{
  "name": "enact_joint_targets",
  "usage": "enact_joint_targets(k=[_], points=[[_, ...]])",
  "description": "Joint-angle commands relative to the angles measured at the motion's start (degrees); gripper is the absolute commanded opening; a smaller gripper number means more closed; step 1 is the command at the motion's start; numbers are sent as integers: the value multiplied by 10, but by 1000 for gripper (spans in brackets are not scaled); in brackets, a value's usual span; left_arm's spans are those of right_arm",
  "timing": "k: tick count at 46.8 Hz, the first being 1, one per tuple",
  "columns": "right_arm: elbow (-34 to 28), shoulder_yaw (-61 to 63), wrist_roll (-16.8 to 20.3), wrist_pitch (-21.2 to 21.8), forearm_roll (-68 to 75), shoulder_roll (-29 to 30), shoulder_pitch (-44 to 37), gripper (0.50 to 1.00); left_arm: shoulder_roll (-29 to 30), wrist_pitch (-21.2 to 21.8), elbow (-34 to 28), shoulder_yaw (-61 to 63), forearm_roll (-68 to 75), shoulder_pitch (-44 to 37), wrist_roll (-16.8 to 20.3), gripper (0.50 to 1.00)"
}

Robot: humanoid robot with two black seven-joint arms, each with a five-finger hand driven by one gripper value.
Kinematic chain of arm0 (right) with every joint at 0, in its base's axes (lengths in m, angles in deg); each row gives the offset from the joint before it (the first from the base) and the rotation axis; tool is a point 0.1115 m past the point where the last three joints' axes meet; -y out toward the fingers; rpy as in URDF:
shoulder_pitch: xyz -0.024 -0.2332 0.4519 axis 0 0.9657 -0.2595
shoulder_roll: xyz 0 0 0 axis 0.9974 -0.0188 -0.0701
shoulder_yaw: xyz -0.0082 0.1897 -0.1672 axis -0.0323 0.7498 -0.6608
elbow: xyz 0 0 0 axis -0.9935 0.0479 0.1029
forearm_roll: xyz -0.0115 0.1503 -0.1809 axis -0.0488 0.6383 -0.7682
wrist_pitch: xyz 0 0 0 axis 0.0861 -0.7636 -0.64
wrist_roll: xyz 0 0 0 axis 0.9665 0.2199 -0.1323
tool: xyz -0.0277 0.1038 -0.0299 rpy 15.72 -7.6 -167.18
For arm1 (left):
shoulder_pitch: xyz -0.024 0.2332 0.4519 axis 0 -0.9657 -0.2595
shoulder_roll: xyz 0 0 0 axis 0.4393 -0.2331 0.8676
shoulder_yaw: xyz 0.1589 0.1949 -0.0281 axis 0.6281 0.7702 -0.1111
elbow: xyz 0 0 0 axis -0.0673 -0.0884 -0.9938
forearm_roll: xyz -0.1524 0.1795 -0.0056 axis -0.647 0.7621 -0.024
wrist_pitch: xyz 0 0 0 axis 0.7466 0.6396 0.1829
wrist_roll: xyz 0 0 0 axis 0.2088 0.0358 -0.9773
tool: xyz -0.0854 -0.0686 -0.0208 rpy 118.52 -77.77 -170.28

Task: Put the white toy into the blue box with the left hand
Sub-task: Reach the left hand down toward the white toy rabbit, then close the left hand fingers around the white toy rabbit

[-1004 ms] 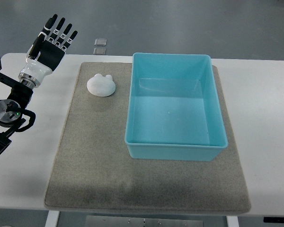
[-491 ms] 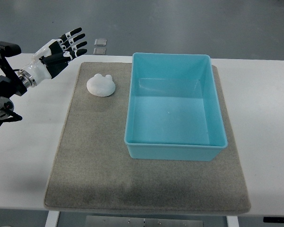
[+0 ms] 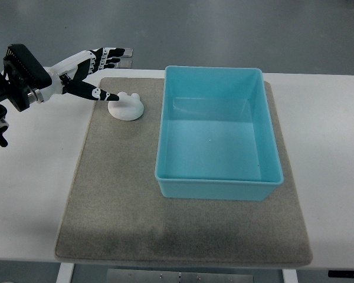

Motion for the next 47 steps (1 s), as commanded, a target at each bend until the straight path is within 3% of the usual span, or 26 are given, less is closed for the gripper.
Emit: enact_joint_targets(k=[1,22,47], points=[[0,0,0,0,0,0,0,936,0,14,0,-1,38,-1,9,962],[0,0,0,0,0,0,0,936,-12,173,-5,81,140,0,15,943],[0,0,0,0,0,0,0,936,-46,269,-34,119,219,7,15,915]])
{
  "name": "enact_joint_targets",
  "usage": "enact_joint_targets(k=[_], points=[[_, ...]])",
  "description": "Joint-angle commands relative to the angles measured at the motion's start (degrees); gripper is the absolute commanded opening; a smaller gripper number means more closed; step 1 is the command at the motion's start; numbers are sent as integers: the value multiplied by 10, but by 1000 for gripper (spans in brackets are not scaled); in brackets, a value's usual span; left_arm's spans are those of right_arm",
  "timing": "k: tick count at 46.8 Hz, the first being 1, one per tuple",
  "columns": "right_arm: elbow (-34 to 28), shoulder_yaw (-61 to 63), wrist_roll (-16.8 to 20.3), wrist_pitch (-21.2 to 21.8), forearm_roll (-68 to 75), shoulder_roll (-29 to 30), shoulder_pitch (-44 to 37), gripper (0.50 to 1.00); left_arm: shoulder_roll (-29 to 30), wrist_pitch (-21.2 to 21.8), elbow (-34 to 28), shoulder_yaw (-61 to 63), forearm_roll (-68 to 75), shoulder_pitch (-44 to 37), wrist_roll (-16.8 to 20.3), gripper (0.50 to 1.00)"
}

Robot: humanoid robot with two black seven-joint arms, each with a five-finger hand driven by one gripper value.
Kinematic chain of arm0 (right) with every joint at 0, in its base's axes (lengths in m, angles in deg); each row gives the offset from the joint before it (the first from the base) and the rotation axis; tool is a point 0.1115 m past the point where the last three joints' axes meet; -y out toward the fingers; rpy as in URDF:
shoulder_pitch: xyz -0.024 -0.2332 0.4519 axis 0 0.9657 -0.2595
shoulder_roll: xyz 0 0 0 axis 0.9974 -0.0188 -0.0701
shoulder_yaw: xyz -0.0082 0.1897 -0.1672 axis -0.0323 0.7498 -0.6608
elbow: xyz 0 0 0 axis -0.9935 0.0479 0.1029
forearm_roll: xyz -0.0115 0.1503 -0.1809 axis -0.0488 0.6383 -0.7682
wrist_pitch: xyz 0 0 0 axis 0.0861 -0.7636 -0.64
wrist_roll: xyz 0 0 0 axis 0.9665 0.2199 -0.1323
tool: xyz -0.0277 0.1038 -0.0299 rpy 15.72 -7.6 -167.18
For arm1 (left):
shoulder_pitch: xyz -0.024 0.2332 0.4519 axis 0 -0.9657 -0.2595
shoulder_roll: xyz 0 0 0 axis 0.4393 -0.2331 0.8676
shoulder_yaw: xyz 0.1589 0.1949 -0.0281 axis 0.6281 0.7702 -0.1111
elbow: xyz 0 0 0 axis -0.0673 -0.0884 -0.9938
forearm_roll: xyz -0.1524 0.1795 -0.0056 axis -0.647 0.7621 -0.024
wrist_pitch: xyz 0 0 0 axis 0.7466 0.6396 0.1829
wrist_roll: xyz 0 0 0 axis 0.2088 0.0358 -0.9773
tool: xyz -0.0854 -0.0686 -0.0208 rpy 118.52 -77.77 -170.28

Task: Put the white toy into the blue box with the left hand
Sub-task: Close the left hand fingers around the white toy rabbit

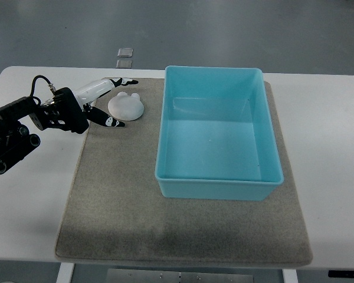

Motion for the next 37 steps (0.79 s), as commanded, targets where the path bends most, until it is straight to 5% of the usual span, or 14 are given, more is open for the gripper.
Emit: enact_joint_targets(k=[1,18,34,37], points=[[0,0,0,0,0,0,0,936,-8,23,-12,0,23,1,-1,913],[0,0,0,0,0,0,0,936,-18,61,-38,35,62,10,-1,876],[0,0,0,0,0,0,0,936,-40,99,-73,70,63,24,-4,767],[0,0,0,0,0,0,0,936,-41,102,-73,70,62,27,-7,714]])
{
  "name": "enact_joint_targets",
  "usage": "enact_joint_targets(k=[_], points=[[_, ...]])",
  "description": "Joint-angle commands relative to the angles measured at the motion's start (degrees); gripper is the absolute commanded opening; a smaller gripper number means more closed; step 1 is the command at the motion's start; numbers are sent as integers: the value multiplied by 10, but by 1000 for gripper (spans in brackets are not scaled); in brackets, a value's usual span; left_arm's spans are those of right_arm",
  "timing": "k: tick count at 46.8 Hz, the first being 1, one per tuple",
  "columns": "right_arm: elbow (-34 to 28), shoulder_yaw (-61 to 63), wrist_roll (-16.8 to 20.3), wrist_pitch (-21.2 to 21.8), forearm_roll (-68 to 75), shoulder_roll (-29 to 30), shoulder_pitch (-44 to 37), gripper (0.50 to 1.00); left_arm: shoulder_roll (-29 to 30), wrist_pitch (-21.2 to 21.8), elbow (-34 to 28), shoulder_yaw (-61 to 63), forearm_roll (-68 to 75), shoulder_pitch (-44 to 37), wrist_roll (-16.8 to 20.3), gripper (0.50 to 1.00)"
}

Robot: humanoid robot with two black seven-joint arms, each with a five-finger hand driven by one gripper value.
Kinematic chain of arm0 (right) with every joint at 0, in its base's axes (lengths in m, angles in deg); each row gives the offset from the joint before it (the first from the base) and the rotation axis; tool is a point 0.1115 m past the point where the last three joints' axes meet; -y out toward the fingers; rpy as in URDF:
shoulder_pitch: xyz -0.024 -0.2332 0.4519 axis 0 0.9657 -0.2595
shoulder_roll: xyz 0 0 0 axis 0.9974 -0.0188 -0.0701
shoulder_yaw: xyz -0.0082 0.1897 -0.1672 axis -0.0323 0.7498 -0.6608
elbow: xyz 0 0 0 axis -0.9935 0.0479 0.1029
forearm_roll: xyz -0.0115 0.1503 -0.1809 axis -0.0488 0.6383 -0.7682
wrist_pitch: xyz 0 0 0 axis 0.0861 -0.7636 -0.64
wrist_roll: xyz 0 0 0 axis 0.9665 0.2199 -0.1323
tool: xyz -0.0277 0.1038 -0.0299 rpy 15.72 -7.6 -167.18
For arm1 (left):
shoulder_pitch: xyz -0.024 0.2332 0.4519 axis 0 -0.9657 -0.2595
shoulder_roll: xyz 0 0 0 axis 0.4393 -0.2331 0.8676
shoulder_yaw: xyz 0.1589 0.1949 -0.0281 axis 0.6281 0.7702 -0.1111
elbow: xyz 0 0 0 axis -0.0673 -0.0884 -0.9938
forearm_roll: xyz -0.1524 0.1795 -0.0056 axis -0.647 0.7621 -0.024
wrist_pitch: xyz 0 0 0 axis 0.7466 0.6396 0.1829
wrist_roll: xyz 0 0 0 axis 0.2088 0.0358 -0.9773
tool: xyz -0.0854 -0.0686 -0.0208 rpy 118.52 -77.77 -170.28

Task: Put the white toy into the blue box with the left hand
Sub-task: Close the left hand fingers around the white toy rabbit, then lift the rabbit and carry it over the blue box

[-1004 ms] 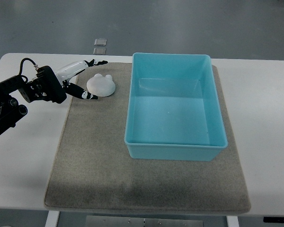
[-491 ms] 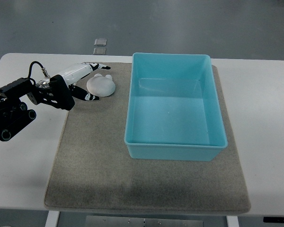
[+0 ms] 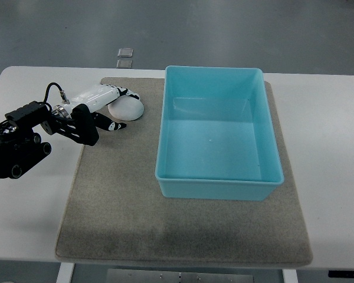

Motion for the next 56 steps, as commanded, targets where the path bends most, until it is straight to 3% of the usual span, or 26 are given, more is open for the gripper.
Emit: enact_joint_targets(k=[1,8,13,24,33,41,47,56], points=[[0,1,0,0,0,0,0,936,-1,5,0,0,-1,3,-3,703],[0,0,0,0,0,0,0,936,-2,6,0,0,-4,5,-6,611],[0,0,0,0,0,0,0,936,-1,6,0,0,-7,8,-6,501],[0,1,0,0,0,0,0,936,6,63,18,-13,-15,27,-6,500],[0,0,0,0,0,0,0,936,38,64,129,-64,-23,37,-3,500],[0,0,0,0,0,0,0,936,36,50,221,-68,-21,49,-4,500],[0,0,0,0,0,0,0,936,27,16,276,-62,-19,49,-4,500],[0,0,0,0,1,0,0,936,0,-11,284,-4,-14,49,-4,500]])
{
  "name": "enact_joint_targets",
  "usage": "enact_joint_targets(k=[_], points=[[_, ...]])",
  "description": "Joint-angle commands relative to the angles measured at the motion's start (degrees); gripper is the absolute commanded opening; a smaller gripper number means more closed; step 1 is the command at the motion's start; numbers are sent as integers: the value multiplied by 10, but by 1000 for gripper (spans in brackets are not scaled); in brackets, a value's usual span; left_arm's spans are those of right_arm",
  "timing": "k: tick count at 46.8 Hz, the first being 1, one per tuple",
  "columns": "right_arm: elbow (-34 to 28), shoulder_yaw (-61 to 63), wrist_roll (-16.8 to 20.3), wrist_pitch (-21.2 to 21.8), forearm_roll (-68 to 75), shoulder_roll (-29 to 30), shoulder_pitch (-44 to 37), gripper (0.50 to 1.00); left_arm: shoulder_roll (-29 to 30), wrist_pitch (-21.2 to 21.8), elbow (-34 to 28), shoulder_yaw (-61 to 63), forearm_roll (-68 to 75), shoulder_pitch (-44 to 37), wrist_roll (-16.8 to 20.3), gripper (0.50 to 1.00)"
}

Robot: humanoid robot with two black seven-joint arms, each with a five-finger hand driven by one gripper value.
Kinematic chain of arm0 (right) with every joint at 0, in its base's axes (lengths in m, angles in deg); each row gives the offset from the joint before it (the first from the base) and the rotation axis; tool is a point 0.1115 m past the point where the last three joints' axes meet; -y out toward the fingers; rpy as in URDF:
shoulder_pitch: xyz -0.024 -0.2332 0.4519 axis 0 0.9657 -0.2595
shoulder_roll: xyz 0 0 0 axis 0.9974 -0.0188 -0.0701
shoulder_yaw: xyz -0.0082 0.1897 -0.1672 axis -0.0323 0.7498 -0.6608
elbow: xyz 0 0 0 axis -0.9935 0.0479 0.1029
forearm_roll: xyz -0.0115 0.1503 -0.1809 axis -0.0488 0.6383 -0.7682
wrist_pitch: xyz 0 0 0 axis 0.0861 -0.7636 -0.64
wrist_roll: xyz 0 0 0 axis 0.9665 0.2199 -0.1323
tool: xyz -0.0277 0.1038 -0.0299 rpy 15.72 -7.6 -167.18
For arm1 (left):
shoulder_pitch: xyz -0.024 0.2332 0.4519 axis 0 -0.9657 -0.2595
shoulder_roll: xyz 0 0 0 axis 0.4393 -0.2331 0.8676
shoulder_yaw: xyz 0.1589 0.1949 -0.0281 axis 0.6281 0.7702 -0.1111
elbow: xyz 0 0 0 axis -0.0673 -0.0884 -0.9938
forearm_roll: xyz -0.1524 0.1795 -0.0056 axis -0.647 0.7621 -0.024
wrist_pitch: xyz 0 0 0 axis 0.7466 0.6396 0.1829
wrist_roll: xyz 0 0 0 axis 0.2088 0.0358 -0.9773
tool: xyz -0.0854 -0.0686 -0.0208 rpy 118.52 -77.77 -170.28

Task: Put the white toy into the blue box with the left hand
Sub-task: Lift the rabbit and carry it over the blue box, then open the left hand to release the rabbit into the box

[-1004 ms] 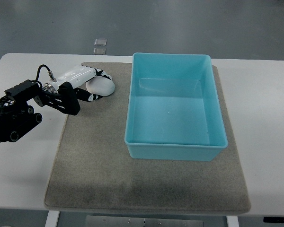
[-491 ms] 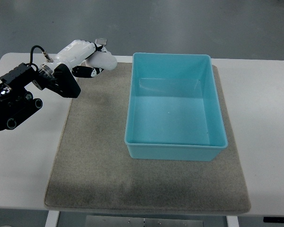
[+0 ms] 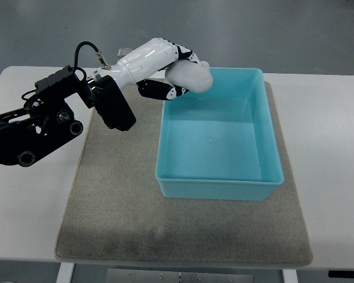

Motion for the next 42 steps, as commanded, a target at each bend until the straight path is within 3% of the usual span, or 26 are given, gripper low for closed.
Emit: enact_joint_targets(k=[1,12,15,19,27,32,42], points=[[0,1,0,0,0,0,0,936,-6,-1,-1,32,1,1,0,500],[0,0,0,0,0,0,0,936,-15,-3,-12,89,4,2,0,503],[0,0,0,0,0,0,0,936,-16,-3,-14,91,4,2,-1,565],[0,0,0,0,0,0,0,936,-19,-3,-15,91,3,0,-1,696],[0,0,0,0,0,0,0,936,-18,0,-15,87,-7,-1,0,891],[0,0,0,0,0,0,0,936,-18,3,-15,84,-9,-3,1,945],[0,1,0,0,0,0,0,936,-16,9,-15,82,-23,-4,1,958]])
